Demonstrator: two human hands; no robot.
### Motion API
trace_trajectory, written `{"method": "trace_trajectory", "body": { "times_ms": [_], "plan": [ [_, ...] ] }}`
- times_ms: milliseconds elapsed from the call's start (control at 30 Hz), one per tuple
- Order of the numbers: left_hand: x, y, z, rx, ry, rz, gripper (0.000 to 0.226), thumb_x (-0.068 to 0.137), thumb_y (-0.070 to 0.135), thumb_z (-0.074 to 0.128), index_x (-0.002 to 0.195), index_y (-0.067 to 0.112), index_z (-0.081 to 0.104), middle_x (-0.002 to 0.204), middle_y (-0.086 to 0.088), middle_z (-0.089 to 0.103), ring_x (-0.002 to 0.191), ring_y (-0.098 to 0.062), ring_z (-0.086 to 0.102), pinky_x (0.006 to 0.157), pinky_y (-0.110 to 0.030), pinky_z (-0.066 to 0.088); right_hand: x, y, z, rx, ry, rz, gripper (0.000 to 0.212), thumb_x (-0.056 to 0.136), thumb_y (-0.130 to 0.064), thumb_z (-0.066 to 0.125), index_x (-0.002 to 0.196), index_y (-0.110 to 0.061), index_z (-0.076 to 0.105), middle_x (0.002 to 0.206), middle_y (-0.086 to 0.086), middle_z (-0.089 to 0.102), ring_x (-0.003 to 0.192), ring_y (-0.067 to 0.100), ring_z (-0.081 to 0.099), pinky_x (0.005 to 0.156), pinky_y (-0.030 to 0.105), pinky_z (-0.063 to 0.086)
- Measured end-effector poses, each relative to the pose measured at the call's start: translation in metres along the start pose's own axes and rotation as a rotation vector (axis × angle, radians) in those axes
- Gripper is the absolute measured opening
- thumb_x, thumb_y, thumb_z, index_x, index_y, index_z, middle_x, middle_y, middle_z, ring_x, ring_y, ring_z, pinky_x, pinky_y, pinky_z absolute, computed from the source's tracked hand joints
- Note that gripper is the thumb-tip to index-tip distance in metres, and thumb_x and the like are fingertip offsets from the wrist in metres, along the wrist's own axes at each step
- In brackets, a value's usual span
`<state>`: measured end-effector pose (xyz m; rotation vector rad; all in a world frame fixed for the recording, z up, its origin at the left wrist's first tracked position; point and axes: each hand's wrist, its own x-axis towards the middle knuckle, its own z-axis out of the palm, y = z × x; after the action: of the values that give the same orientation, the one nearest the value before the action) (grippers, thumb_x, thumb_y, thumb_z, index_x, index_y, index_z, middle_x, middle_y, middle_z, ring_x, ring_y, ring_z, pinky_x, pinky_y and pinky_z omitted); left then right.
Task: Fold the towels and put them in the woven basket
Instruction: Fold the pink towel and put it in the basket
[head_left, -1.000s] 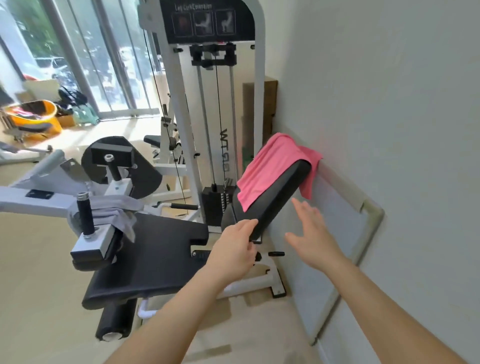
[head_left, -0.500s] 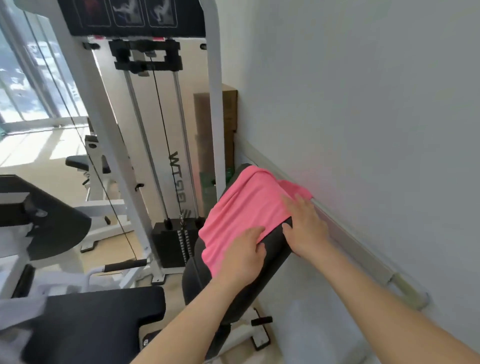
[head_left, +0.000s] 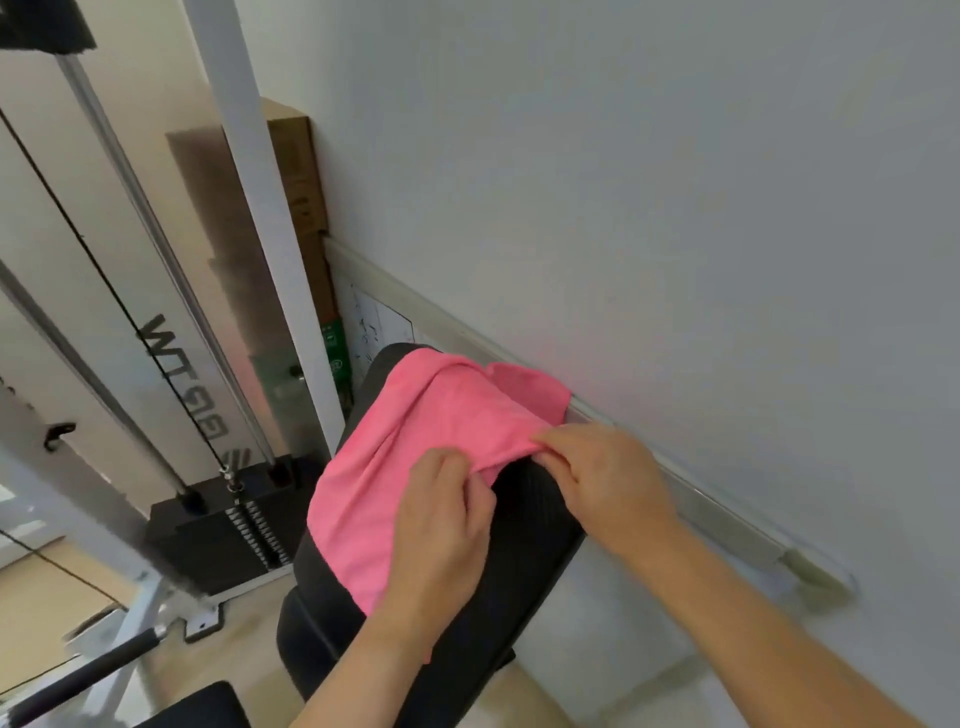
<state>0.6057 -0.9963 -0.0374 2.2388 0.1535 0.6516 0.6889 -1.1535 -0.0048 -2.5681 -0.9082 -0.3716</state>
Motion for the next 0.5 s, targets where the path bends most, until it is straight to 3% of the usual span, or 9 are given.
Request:
{"method": "trace_trajectory", "body": {
  "times_ms": [100, 167, 233, 333, 433, 500],
  "plan": [
    [0.012, 0.029, -0.021, -0.268, -0.094, -0.096, 0.026, 0.099, 0.02, 0.04, 0.075, 0.01, 0.045, 0.06, 0.006, 0.042, 0.056, -0.007, 0.038, 0.055, -0.026, 0.033, -0.008, 0.004, 0.002, 0.049, 0.012, 0.0, 0.031, 0.089, -0.031, 0.047, 0.103, -0.017, 0.071, 0.099, -0.001, 0.07, 0.086, 0.027, 0.063, 0.074, 0.042, 0.053],
    [0.017, 0.045, -0.03, -0.359, -0.194, -0.134, 0.026, 0.1, 0.023, 0.041, 0.078, 0.012, 0.048, 0.06, 0.009, 0.041, 0.056, -0.005, 0.037, 0.055, -0.022, 0.035, -0.017, 0.004, -0.001, 0.161, 0.086, 0.076, 0.025, 0.088, -0.026, 0.052, 0.101, -0.016, 0.071, 0.098, -0.001, 0.07, 0.088, 0.022, 0.063, 0.079, 0.034, 0.052],
    [0.016, 0.058, -0.036, -0.261, -0.305, -0.096, 0.028, 0.096, 0.029, 0.046, 0.071, 0.016, 0.047, 0.057, 0.003, 0.041, 0.054, -0.009, 0.037, 0.054, -0.027, 0.039, -0.032, -0.001, -0.014, 0.423, 0.116, 0.281, 0.016, 0.09, -0.02, 0.055, 0.095, -0.018, 0.07, 0.094, -0.001, 0.068, 0.084, 0.017, 0.062, 0.074, 0.025, 0.053],
    [0.002, 0.077, -0.044, 0.103, -0.405, 0.104, 0.024, 0.084, 0.036, 0.056, 0.072, 0.016, 0.051, 0.061, -0.004, 0.052, 0.055, -0.016, 0.045, 0.058, -0.038, 0.044, -0.07, -0.007, -0.042, 0.902, 0.063, 0.567, 0.014, 0.094, -0.011, 0.053, 0.089, -0.015, 0.065, 0.089, 0.006, 0.068, 0.082, 0.023, 0.066, 0.064, 0.039, 0.06],
    [-0.017, 0.106, -0.05, 0.047, -0.52, 0.181, 0.016, 0.081, 0.044, 0.064, 0.079, 0.029, 0.058, 0.065, 0.012, 0.06, 0.061, -0.005, 0.054, 0.058, -0.026, 0.044, -0.115, -0.009, -0.081, 0.97, 0.196, 0.611, 0.014, 0.095, -0.007, 0.053, 0.087, -0.008, 0.064, 0.067, -0.002, 0.062, 0.063, 0.011, 0.058, 0.054, 0.03, 0.055],
    [-0.035, 0.125, -0.047, -0.039, -0.488, 0.23, 0.025, 0.083, 0.047, 0.063, 0.074, 0.024, 0.06, 0.059, 0.009, 0.054, 0.055, -0.005, 0.048, 0.054, -0.025, 0.039, -0.148, -0.008, -0.11, 0.949, 0.241, 0.6, 0.013, 0.091, -0.008, 0.059, 0.079, -0.009, 0.065, 0.063, -0.002, 0.057, 0.057, 0.008, 0.05, 0.05, 0.022, 0.042]
  ]
}}
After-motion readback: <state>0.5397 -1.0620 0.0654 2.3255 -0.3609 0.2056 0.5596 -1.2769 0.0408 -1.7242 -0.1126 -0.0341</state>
